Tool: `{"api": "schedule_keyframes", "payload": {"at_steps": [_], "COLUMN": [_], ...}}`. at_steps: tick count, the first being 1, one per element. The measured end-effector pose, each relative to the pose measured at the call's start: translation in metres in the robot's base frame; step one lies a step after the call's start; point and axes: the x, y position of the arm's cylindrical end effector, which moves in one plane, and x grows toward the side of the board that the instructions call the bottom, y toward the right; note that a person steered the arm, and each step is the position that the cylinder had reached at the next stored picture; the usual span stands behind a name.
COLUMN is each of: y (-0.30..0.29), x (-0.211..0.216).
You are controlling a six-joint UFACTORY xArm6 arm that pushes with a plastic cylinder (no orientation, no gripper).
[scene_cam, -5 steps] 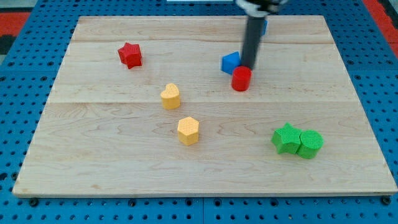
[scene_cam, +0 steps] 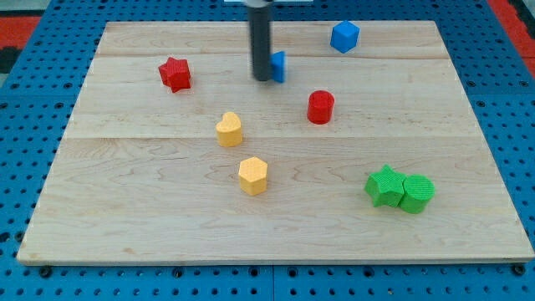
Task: Push the blue triangle into the blue cube
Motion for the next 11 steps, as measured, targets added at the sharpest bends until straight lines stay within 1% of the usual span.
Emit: {"api": "schedule_keyframes", "payload": {"at_steps": [1,2,3,4,5,6,7,8,9,11], "y": [0.034,0.044,0.023,0.026,0.077,0.084,0.076,0.097,0.119,0.120], "x": [-0.031,-0.037,-0.034,-0.051,-0.045,-0.045,-0.044,-0.028,-0.022,-0.022]}}
